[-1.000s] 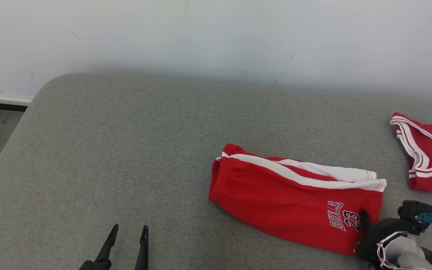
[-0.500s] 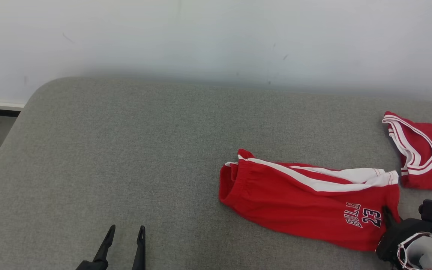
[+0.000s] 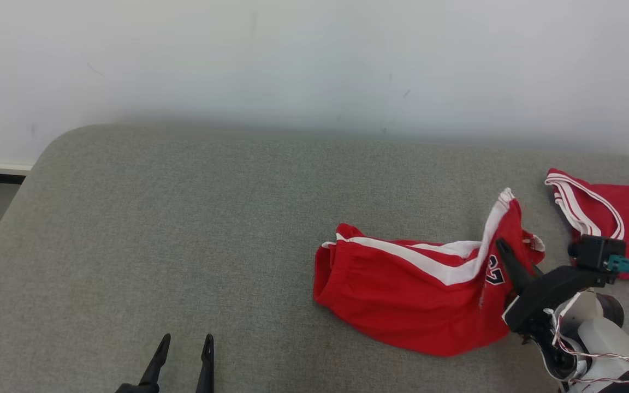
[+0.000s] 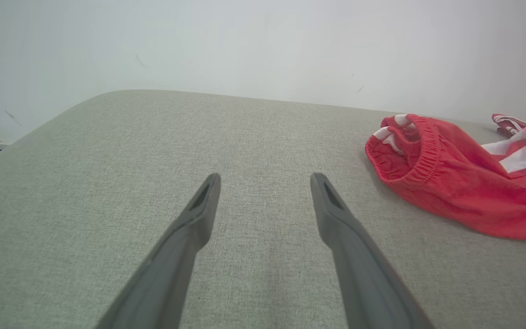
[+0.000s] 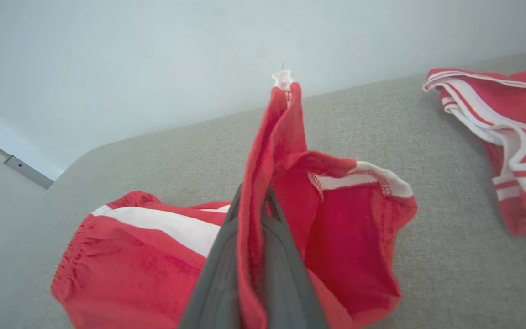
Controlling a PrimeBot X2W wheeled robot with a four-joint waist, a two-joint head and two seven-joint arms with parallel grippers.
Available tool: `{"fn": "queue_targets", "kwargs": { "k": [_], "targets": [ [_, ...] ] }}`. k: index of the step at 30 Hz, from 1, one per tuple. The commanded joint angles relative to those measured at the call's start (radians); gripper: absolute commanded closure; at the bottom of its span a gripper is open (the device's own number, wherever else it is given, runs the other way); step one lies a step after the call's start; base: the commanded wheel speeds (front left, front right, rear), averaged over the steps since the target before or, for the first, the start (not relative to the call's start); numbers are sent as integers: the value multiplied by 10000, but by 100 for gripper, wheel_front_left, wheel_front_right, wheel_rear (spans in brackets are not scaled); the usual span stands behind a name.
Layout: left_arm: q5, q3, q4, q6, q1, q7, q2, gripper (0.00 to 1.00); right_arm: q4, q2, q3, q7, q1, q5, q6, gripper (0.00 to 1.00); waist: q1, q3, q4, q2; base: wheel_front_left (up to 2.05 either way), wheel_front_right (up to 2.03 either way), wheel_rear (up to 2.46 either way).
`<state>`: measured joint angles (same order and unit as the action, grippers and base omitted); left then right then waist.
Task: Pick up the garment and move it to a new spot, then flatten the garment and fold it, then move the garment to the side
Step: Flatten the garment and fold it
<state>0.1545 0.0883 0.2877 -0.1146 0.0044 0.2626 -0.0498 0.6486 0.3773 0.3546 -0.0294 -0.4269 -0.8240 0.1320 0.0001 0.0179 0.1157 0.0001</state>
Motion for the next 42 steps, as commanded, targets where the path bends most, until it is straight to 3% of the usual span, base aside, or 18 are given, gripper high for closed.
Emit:
{"fn": "queue_targets", "kwargs": {
  "k": [1, 7, 12, 20, 30, 31, 32, 33, 34, 42],
  "targets": [
    [37, 9, 54, -16, 175, 31, -12, 0, -363, -100, 12, 191, 127, -180, -21, 100, -1, -50, 36, -1, 0, 0, 0],
    [171, 249, 121, 4, 66, 31, -11, 0, -1600, -720, 91, 996, 39, -375, -21, 100, -1, -102, 348, -1, 0, 0, 0],
    [336, 531, 179, 54, -120, 31, -11, 0, -1754, -1472, 72, 1298, -185, -137, -21, 100, -1, -12, 715, -1, 0, 0, 0],
    [640, 1003, 251, 185, -451, 31, -12, 0, -594, -2590, 101, 1296, -802, 430, -21, 100, -1, 248, 1320, -1, 0, 0, 0],
    [867, 1375, 404, 323, -705, 31, -12, 0, 1519, -3165, 678, 536, -1482, 1104, -21, 100, -1, 414, 1799, -1, 0, 0, 0],
    [873, 1360, 414, 331, -703, 31, -12, 0, 1587, -3200, 775, 483, -1501, 1048, -21, 93, -1, 411, 1795, -1, 0, 0, 0],
    [872, 1335, 419, 338, -698, 31, -12, 0, 1577, -3228, 900, 414, -1520, 975, -21, 69, -1, 402, 1780, -1, 0, 0, 0],
    [870, 1298, 422, 346, -678, 31, -12, 0, 1514, -3241, 1040, 345, -1538, 896, -21, 5, -1, 382, 1749, -1, 0, 0, 0],
    [864, 1258, 432, 339, -640, 31, -12, 0, 1449, -3237, 1146, 258, -1543, 832, -21, 0, -1, 358, 1704, -1, 0, 0, 0],
    [723, 903, 369, 341, -340, 31, -12, 0, -135, -2677, 1532, -588, -1253, 89, -21, 0, -1, 166, 1205, -1, 0, 0, 0]
  ]
}}
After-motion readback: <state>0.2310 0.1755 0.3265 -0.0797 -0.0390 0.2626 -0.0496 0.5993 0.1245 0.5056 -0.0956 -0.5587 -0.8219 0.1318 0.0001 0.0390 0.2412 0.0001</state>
